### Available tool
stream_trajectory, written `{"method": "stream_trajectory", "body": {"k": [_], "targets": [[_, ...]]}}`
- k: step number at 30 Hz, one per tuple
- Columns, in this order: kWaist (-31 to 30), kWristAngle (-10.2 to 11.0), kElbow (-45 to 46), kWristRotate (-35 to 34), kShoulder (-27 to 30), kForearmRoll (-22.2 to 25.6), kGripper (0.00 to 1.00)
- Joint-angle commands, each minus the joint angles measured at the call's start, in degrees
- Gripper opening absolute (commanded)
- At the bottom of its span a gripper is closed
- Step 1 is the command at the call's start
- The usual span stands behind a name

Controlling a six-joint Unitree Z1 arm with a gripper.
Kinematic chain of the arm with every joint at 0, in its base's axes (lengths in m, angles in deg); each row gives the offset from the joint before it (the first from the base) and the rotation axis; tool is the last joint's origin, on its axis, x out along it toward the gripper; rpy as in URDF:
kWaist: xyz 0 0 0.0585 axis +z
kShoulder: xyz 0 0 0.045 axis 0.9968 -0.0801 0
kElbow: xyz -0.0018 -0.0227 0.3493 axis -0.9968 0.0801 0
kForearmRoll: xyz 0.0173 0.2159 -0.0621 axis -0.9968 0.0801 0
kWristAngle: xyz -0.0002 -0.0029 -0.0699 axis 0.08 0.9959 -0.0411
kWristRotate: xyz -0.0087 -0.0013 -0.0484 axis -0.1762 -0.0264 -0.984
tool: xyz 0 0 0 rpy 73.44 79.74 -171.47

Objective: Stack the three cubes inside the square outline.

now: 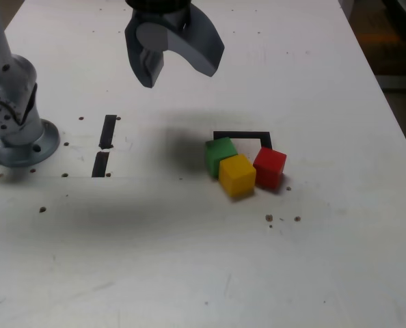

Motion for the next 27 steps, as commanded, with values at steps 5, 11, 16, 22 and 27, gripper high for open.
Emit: {"method": "stream_trajectory", "body": {"k": [5,11,16,22,27], "targets": [[-0.17,-0.15,1.01,0.08,0.43,-1.74,0.99],[-0.66,-0.4,2.45,0.03,1.1,-3.31,0.99],[-0.87,-0.17,2.72,0.0,2.24,-3.75,0.99],[-1.86,0.66,1.06,0.98,1.26,-4.33,0.99],[-3.29,-0.34,-4.5,4.84,-2.85,-4.4,0.99]]}}
